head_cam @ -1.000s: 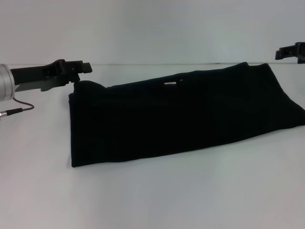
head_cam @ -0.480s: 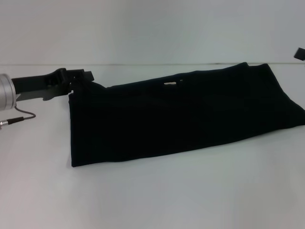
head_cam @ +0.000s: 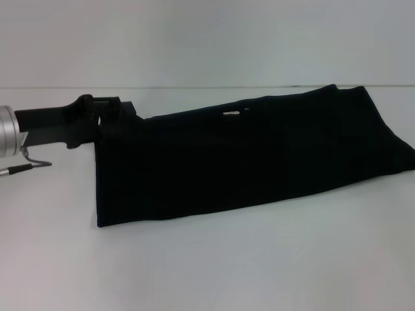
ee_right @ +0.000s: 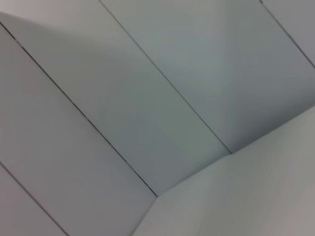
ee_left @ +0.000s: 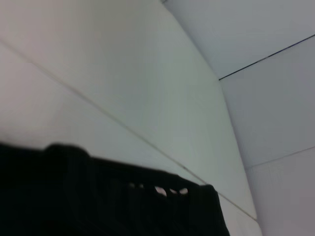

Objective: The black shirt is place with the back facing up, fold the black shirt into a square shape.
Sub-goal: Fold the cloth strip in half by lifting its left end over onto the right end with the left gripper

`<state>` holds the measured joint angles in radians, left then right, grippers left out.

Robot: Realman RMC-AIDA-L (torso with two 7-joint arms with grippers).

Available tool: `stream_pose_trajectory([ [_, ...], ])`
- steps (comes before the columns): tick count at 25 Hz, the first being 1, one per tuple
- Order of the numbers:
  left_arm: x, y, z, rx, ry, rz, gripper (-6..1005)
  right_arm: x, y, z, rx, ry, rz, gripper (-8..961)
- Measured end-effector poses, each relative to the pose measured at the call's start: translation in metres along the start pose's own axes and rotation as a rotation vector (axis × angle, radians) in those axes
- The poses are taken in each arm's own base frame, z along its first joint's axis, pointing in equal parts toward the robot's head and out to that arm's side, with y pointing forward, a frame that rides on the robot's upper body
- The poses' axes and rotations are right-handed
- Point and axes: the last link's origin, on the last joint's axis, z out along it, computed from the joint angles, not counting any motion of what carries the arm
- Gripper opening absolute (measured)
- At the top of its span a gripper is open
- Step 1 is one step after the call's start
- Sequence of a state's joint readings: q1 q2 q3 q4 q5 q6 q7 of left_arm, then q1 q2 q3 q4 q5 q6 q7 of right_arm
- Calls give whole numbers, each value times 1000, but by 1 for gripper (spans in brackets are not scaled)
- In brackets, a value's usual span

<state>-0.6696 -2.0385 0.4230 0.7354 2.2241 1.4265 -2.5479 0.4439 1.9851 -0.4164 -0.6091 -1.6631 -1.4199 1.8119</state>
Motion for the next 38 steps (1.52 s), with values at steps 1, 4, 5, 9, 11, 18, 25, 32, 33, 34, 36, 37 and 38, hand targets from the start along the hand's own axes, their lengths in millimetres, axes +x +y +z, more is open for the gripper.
stream_pose_trajectory([
  [1,-3,-2,-2,-7,-9,-28,551,-2,1,2,-7,-1,-6,764],
  [4,-13,-7,-14,-44,-24,-121,551,-8,6,9,-27,-3,-38,761],
  [5,-18,-10,-19,-63,-26,-162,551,-10,7,11,-34,-4,-56,760],
  [9,-34,-21,-34,-101,-23,-292,552,-15,11,19,-51,-9,-112,758],
  [11,-45,-29,-37,-103,-26,-350,552,-17,12,22,-58,-12,-121,758],
  [18,-76,-54,-40,-62,-45,-482,552,-20,14,24,-69,-15,-167,759],
  [25,-94,-66,-40,-45,-51,-539,552,-1,16,18,-85,-86,-218,759],
  [32,-105,-74,-30,-17,-45,-595,551,0,14,21,-70,-89,-217,758],
  [33,-108,-77,-28,-10,-38,-605,551,0,15,21,-70,-88,-219,758],
  [34,-109,-79,-26,-5,-32,-613,551,-1,14,22,-70,-87,-220,758],
  [36,-113,-83,-24,5,-13,-634,551,-2,14,22,-69,-86,-220,758],
  [37,-114,-85,-23,8,-8,-641,551,-2,14,22,-69,-85,-219,758],
  [38,-116,-86,-23,14,-1,-648,551,-2,14,22,-69,-85,-217,758],
])
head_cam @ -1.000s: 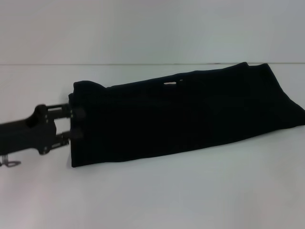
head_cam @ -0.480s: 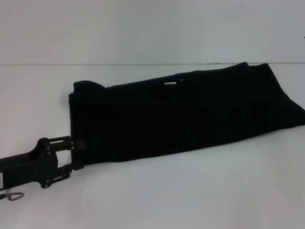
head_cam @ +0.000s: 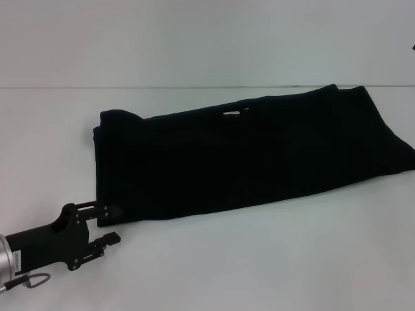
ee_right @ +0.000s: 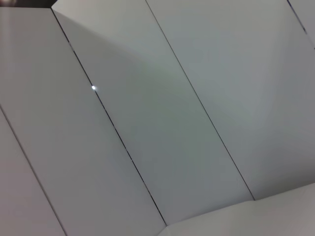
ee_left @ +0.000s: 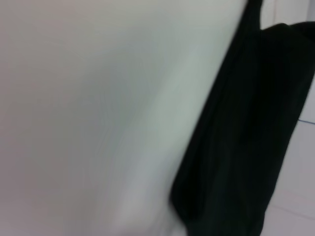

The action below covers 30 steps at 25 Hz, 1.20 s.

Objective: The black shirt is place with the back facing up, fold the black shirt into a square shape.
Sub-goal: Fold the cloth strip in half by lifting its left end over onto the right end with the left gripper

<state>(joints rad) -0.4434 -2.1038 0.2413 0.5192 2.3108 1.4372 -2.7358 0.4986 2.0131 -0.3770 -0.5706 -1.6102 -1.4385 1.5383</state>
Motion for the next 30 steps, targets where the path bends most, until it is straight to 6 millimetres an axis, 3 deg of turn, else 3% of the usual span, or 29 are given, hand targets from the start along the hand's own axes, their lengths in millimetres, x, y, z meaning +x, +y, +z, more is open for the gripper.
stream_pose_trajectory([
  [20,4,-7,9,2,83,-29,552,5,-2,-7,14,7,12,758],
  [30,6,1,20,-6,99,0,536,6,-1,-9,13,8,15,759],
])
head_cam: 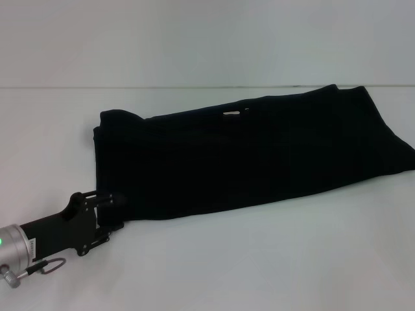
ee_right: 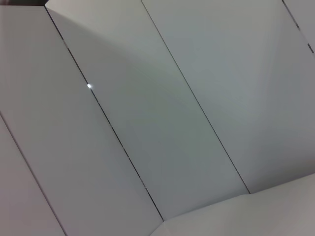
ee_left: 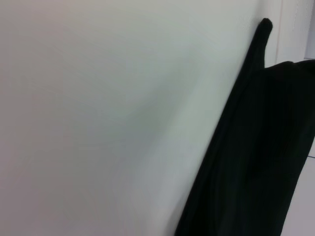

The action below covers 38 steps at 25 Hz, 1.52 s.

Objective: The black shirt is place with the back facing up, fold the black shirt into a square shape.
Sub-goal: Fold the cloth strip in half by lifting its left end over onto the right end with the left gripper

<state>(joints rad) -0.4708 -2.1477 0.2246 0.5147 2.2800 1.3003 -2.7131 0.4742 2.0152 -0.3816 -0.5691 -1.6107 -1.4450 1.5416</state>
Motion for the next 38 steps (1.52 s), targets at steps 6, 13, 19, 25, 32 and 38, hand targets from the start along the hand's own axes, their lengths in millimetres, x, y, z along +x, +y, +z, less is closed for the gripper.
stream_pose_trajectory([
  [6,-1,7,10,-4,-1,18,520,1,0,-1,0,0,1,759],
  [13,-9,17,30,-9,-32,45,502,0,0,-2,-2,-5,3,758],
  [19,-8,12,27,-11,-17,32,486,0,0,-4,1,-10,5,759],
  [25,-4,11,26,-35,26,30,470,1,0,-5,0,-11,7,758],
  [32,1,16,32,-39,61,43,452,1,0,-5,-1,-11,7,758],
  [38,0,18,34,-70,72,34,436,1,0,-5,-1,-11,8,758],
])
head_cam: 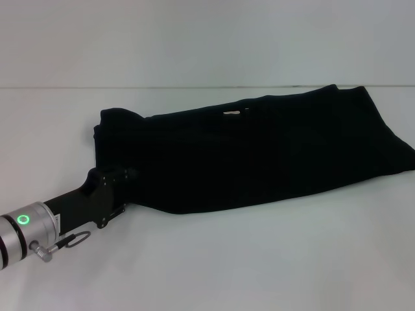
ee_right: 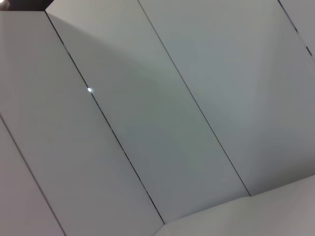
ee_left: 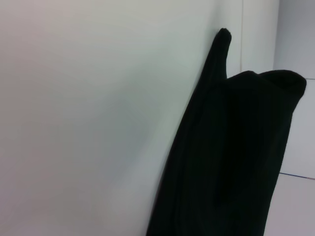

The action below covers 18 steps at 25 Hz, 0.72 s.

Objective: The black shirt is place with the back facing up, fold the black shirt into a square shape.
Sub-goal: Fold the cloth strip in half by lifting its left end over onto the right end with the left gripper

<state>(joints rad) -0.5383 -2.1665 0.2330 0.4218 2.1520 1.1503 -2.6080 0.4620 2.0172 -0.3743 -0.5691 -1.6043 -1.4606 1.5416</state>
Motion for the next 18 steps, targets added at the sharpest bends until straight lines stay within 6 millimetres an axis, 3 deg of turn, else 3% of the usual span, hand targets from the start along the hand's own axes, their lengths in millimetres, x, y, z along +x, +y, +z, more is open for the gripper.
stream_pose_trajectory([
  [10,0,-2,-1,33,-23,9,410,-2,-1,0,0,-7,-2,759],
  [18,3,2,-1,49,-41,55,111,-2,0,-1,-4,-11,-1,758],
])
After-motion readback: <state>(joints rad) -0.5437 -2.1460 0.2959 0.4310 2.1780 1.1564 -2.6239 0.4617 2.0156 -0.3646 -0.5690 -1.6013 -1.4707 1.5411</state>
